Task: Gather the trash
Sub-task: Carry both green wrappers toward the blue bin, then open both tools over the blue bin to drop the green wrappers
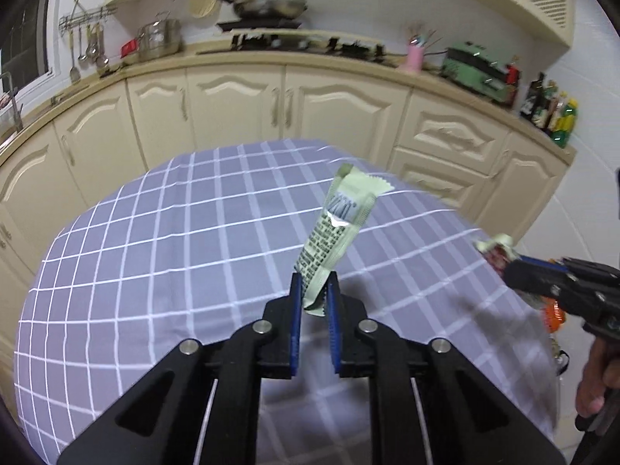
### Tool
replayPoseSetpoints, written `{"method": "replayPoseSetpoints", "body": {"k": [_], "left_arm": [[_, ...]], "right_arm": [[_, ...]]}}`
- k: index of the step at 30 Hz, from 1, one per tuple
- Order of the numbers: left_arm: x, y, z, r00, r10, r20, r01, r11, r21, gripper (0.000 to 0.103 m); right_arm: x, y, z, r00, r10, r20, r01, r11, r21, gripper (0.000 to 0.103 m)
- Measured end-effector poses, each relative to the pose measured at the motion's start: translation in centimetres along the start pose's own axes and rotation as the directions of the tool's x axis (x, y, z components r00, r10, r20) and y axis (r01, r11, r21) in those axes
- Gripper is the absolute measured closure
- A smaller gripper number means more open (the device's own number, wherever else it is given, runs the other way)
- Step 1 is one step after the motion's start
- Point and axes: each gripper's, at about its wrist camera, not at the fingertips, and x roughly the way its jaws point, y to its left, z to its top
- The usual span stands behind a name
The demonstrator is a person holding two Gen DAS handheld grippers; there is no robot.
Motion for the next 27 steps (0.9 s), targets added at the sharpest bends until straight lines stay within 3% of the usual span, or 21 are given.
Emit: {"method": "replayPoseSetpoints", "body": {"k": [7,13,20,27], "left_arm": [[-3.4,-8.2,-0.7,0.991,-0.126,0.047,0.122,0.990,0.077,0.092],[-4.4,-16.3,-1.9,0.971,-0.235,0.031,0.227,0.960,0.162,0.091],[-3.3,-27.5,-3.6,0.939,-0.343,-0.039,0.341,0.904,0.258,0.091],[2.0,-36.5,-6.5,0.905,-0.380,-0.191,0.423,0.855,0.300,0.091]], "right_arm": [[-6.9,-2.8,-0.8,0.993,-0.068,0.095,0.065,0.997,0.040,0.093],[-14.3,-8.5,-3.5,0.967,-0.207,0.145,0.186,0.972,0.145,0.093],[-20.7,-16.7,-9.1,0.925,-0.363,0.113,0.315,0.898,0.306,0.093],[-22.6,-23.3,-15.0,0.907,-0.419,0.034,0.363,0.821,0.441,0.093]]}}
